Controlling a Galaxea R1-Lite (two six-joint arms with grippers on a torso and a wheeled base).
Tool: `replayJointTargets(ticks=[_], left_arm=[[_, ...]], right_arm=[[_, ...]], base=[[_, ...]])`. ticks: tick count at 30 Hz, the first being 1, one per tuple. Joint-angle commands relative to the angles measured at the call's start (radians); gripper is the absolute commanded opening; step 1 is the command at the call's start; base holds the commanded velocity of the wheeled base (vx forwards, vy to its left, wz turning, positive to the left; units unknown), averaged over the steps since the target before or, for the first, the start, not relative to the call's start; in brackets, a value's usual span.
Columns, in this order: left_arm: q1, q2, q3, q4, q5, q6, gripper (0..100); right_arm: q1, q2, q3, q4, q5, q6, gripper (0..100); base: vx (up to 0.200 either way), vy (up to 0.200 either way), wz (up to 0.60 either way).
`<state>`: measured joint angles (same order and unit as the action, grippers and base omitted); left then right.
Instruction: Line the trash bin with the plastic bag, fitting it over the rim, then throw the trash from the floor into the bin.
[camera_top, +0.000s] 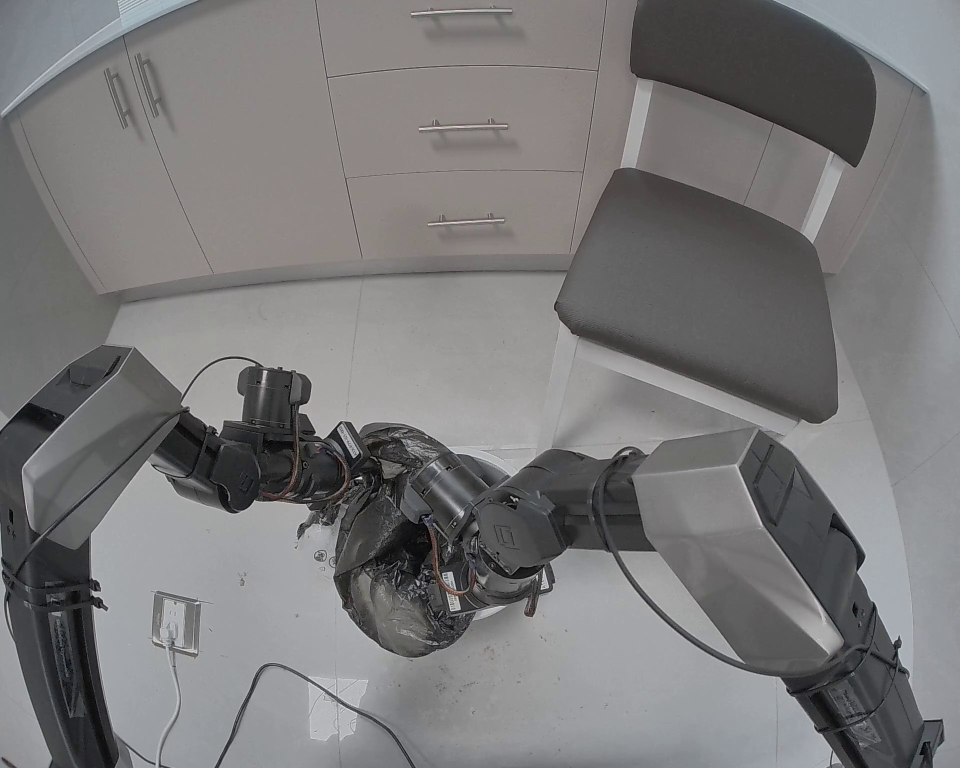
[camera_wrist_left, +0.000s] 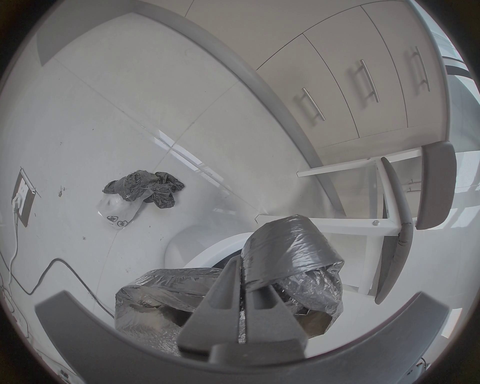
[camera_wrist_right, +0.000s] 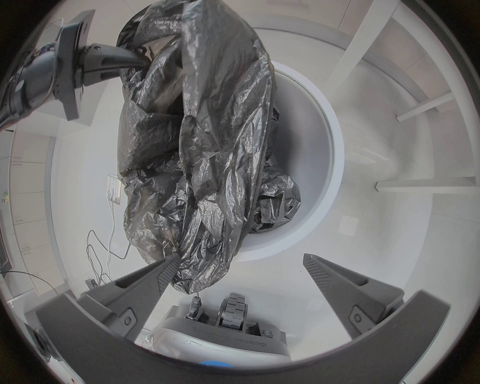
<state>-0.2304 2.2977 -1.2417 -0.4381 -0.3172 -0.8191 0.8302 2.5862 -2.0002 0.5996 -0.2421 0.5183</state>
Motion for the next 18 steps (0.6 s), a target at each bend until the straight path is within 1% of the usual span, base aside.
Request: replayJointTargets(ticks=[1,3,8,15,18], left_arm=[[-0.006,-0.003,-0.001,-0.001,0.0,0.0,0],[-0.006,-0.004,-0.001,-0.001,0.001,0.0,0],[-0.003,-0.001,0.002,0.001,0.001,0.0,0],[-0.001,-0.001,-0.001,-0.001,0.014,0.0,0],[-0.003,-0.001,-0.001,-0.001,0.014,0.0,0]], right_arm=[[0.001,0.02,0.0,-0.009,0.0,0.0,100],[0.001,0.032,0.0,-0.029,0.0,-0.003,100],[0.001,0.043,0.0,-0.058,0.001,-0.047,100],[0.001,0.058,0.0,-0.098,0.004,-0.055,100],[0.001,0.058,0.0,-0.106,0.004,-0.072,100]], base=[[0.0,0.0,0.0],[0.0,0.0,0.0],[0.0,0.0,0.0],[0.0,0.0,0.0],[0.0,0.0,0.0]])
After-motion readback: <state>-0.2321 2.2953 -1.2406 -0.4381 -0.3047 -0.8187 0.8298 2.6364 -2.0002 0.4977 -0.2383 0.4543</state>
